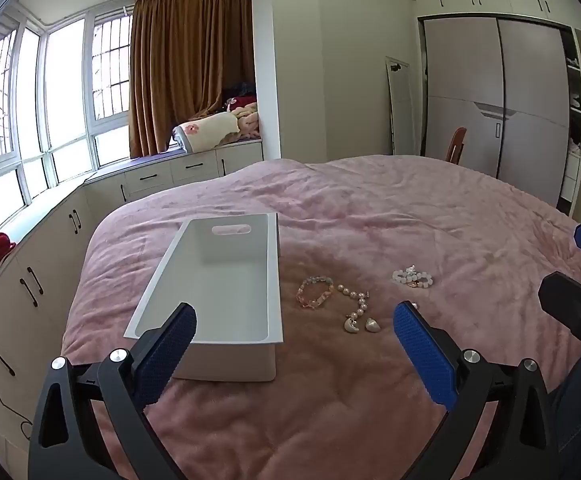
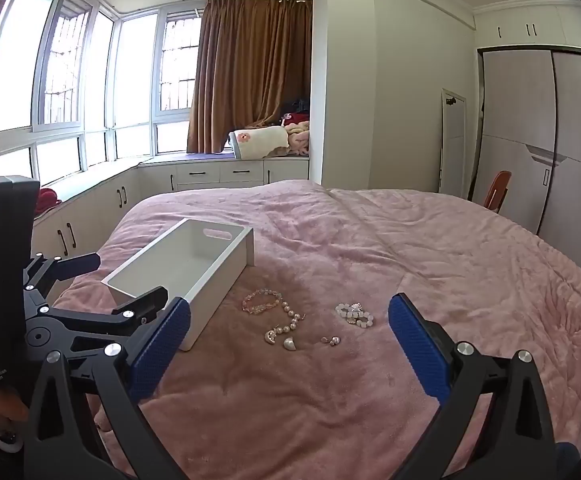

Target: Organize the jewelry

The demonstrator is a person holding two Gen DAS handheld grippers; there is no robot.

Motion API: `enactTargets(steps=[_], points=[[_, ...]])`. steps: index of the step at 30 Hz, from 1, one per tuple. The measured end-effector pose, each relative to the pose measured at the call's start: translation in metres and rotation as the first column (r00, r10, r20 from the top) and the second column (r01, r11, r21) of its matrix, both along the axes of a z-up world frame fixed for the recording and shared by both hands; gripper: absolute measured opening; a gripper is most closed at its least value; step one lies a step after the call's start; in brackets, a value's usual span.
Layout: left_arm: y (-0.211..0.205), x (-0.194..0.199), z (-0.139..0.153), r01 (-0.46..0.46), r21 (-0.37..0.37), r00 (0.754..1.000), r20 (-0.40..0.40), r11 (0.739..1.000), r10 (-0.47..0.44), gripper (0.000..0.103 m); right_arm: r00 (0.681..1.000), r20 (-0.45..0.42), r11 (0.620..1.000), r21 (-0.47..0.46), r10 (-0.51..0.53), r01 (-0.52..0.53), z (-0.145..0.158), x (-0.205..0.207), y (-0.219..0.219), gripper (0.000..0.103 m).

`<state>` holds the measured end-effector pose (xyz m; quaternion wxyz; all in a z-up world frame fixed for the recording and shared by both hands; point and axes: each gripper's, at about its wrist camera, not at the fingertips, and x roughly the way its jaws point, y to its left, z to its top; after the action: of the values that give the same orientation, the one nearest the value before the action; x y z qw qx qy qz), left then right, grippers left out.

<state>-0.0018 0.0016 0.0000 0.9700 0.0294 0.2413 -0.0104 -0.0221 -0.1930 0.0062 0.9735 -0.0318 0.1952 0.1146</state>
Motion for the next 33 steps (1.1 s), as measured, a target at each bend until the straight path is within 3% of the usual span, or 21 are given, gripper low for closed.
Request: enactTargets(steps=[4,13,33], points=[[0.006,0.005,0.0,-0.003,-0.022,1.0,-0.027,1.0,0.003,0.1,1.0,-0.002,1.0,-0.001,0.002,-0.002,0.0,0.0,0.0,0.098],[-0.004,0.001,0.003,0.022,0.021,1.0,0.002,1.0,-0.022,0.1,1.0,-0.001,1.0,-0.005,0.003,-0.003,0.0,-0.002,0.0,0.098],[-0.008,-0.002,0.003,0.041,0.03,0.999,0.008,0.999,-0.042,0.1,1.0,-0.003,1.0,-0.014,0.013,-0.013,0.001,0.0,0.001,0.098]])
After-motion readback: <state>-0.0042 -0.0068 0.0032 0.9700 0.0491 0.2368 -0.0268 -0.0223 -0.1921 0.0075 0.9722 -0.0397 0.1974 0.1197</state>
